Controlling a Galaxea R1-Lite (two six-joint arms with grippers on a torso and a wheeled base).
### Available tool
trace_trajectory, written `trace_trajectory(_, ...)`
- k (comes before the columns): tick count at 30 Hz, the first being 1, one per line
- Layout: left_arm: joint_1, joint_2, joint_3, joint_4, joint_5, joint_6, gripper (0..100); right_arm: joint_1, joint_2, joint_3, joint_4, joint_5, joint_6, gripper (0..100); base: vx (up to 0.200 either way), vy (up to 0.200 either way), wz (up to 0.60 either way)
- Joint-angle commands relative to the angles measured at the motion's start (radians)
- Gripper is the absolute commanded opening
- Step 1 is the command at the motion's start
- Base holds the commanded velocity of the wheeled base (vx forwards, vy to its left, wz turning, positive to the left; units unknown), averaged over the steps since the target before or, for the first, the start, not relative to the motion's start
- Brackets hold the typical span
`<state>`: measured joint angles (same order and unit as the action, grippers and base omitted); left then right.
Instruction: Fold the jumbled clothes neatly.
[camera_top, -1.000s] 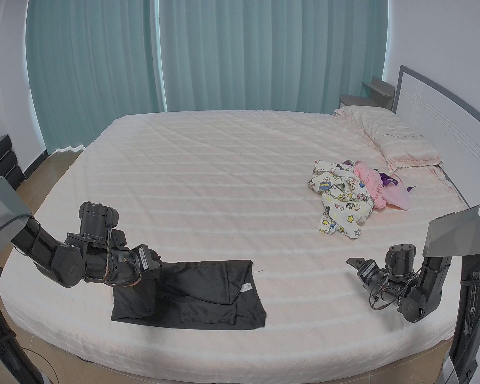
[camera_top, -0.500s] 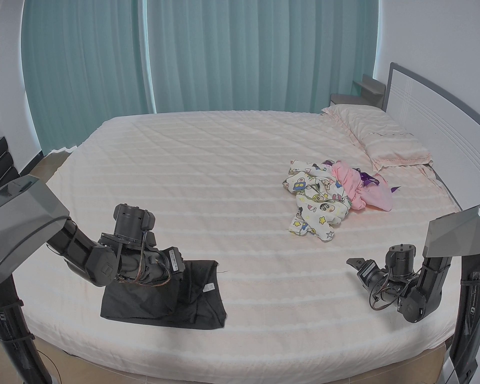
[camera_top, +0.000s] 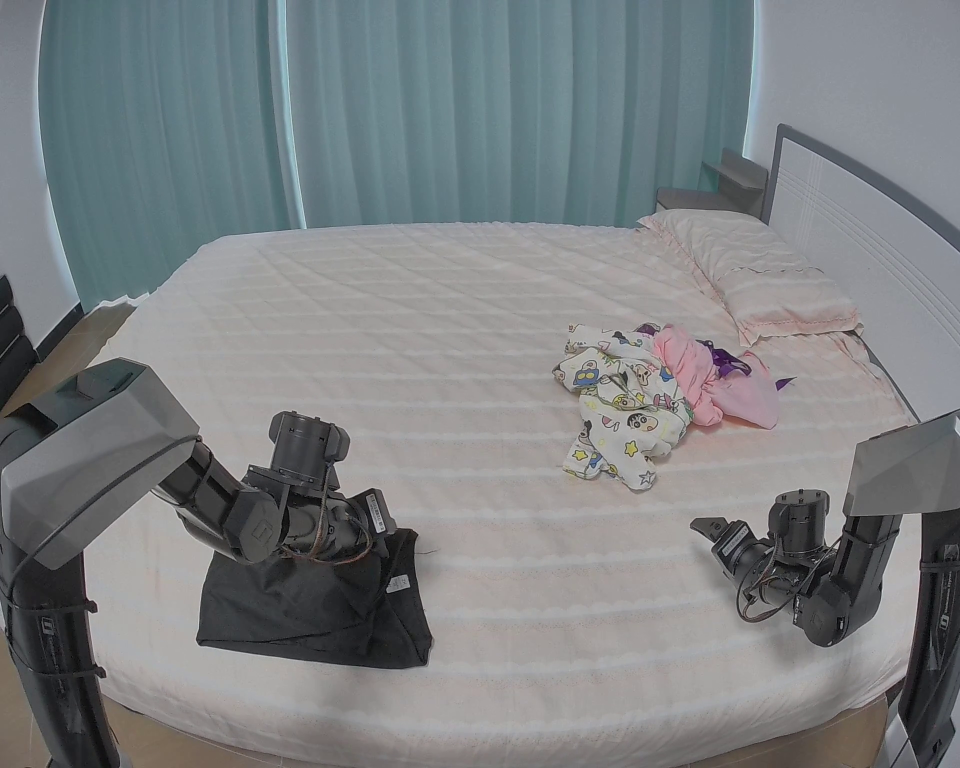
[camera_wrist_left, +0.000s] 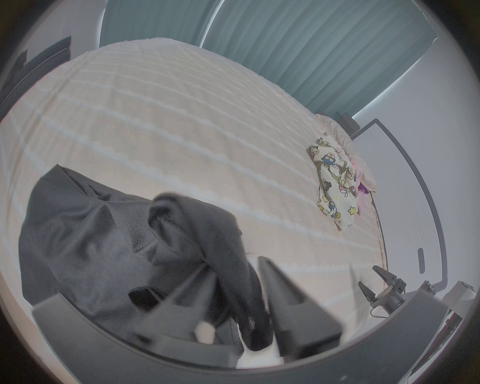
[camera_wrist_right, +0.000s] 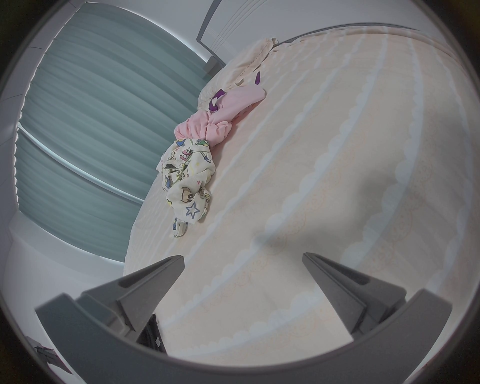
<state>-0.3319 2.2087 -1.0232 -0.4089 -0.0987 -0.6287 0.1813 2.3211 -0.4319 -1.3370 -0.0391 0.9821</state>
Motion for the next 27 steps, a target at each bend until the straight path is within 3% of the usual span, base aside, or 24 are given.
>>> trace_trajectory(1,-0.012,0.014,-0.009,0.013,-0.003,-0.006,100,0.001,0.003,0.001,-0.001,-0.001,0.001,100,0.000,0.000,0.00)
trace_trajectory(4,-0.018,0.012,-0.023,0.013,0.001,-0.039,100,0.001,0.003,0.001,-0.001,0.001,0.001,100,0.000,0.000,0.00)
trace_trajectory(6,-0.022,0.011,-0.066,0.018,0.004,-0.141,100,0.001,0.003,0.001,-0.001,0.001,0.001,100,0.000,0.000,0.00)
trace_trajectory(8,-0.022,-0.004,-0.071,0.019,0.002,-0.187,100,0.003,0.003,0.002,-0.001,0.001,0.001,100,0.000,0.000,0.00)
trace_trajectory(12,-0.022,-0.075,-0.041,0.021,-0.009,-0.212,100,0.004,0.004,0.002,-0.001,0.001,0.001,100,0.000,0.000,0.00)
trace_trajectory(21,-0.010,-0.219,0.210,0.005,-0.021,-0.318,100,0.020,0.012,0.005,-0.001,0.001,0.001,100,-0.044,0.000,0.00)
trace_trajectory(27,-0.002,-0.274,0.359,-0.021,-0.144,-0.391,100,0.020,0.012,0.007,-0.021,-0.001,0.013,100,-0.200,0.000,0.00)
